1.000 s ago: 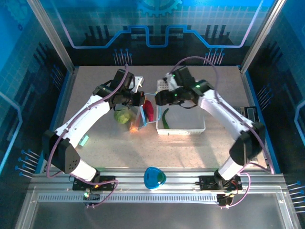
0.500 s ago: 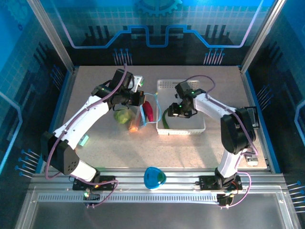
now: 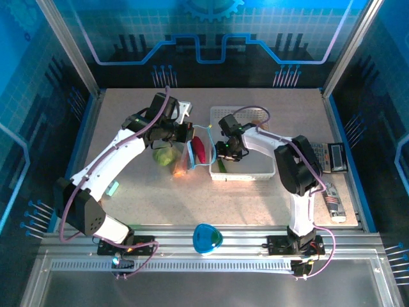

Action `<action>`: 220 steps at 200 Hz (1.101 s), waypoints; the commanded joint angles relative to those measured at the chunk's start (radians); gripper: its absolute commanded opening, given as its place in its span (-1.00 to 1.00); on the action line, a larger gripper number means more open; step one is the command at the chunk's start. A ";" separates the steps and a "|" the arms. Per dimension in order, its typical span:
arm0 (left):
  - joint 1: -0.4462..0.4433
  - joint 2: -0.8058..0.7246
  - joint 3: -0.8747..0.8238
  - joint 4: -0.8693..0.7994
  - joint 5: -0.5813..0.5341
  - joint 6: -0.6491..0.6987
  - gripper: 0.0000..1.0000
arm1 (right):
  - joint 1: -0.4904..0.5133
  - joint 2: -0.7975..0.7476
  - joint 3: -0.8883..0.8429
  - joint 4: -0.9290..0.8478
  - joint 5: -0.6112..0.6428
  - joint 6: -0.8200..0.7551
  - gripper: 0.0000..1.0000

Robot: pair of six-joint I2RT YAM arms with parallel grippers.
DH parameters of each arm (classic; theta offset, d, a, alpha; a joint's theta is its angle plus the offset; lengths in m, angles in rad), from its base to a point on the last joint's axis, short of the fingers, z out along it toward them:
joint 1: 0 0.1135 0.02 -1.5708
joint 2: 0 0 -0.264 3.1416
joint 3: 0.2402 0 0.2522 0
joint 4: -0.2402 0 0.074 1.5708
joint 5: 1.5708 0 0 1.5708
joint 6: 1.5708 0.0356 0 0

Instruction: Place the food in the zip-top bag and seal the zipper

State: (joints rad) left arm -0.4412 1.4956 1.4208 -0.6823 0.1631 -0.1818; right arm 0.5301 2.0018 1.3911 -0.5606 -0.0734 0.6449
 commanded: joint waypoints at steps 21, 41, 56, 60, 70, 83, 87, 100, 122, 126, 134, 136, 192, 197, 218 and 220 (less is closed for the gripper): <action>0.001 -0.026 -0.005 0.020 0.026 0.014 -0.99 | 0.037 0.053 0.088 -0.062 0.076 0.000 0.18; 0.002 -0.023 -0.005 0.022 0.025 0.016 -0.99 | 0.043 0.081 0.123 -0.117 0.131 -0.025 0.02; 0.002 -0.023 -0.006 0.020 0.025 0.020 -0.99 | 0.044 0.096 0.132 -0.147 0.174 -0.039 -0.10; 0.003 -0.024 -0.006 0.021 0.026 0.021 -0.99 | 0.044 0.098 0.132 -0.154 0.185 -0.044 -0.11; 0.002 -0.024 -0.008 0.022 0.026 0.020 -0.99 | 0.043 0.102 0.133 -0.172 0.216 -0.052 -0.11; 0.002 -0.023 -0.010 0.024 0.027 0.018 -0.99 | 0.038 0.100 0.128 -0.185 0.241 -0.061 -0.12; 0.002 -0.024 -0.010 0.025 0.027 0.019 -0.99 | 0.036 0.096 0.125 -0.186 0.248 -0.064 -0.14; 0.003 -0.023 -0.009 0.024 0.029 0.018 -0.99 | 0.030 0.075 0.113 -0.190 0.277 -0.072 -0.14; 0.004 -0.023 -0.008 0.021 0.026 0.021 -0.99 | 0.010 0.033 0.098 -0.198 0.332 -0.097 -0.14; 0.004 -0.024 -0.007 0.020 0.026 0.021 -0.99 | 0.007 0.026 0.097 -0.197 0.340 -0.103 -0.14; 0.004 -0.023 -0.006 0.019 0.026 0.021 -0.99 | -0.002 0.016 0.095 -0.197 0.351 -0.115 -0.14; 0.003 -0.023 -0.006 0.019 0.026 0.021 -0.99 | -0.003 0.014 0.095 -0.197 0.353 -0.119 -0.14; 0.004 -0.021 -0.002 0.013 0.023 0.016 -0.99 | -0.053 0.028 0.141 -0.172 0.312 -0.215 -0.49; 0.004 -0.021 -0.002 0.012 0.023 0.016 -0.99 | -0.057 0.031 0.146 -0.170 0.299 -0.214 -0.50; 0.004 -0.022 0.001 0.005 0.018 0.018 -0.99 | -0.074 0.033 0.164 -0.167 0.248 -0.202 -0.38; 0.004 -0.023 0.001 0.005 0.018 0.017 -0.99 | -0.075 0.032 0.164 -0.167 0.247 -0.201 -0.37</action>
State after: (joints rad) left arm -0.4412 1.4956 1.4174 -0.6819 0.1635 -0.1810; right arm 0.4751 2.0445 1.5124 -0.7246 0.2253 0.4572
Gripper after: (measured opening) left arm 0.053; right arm 0.289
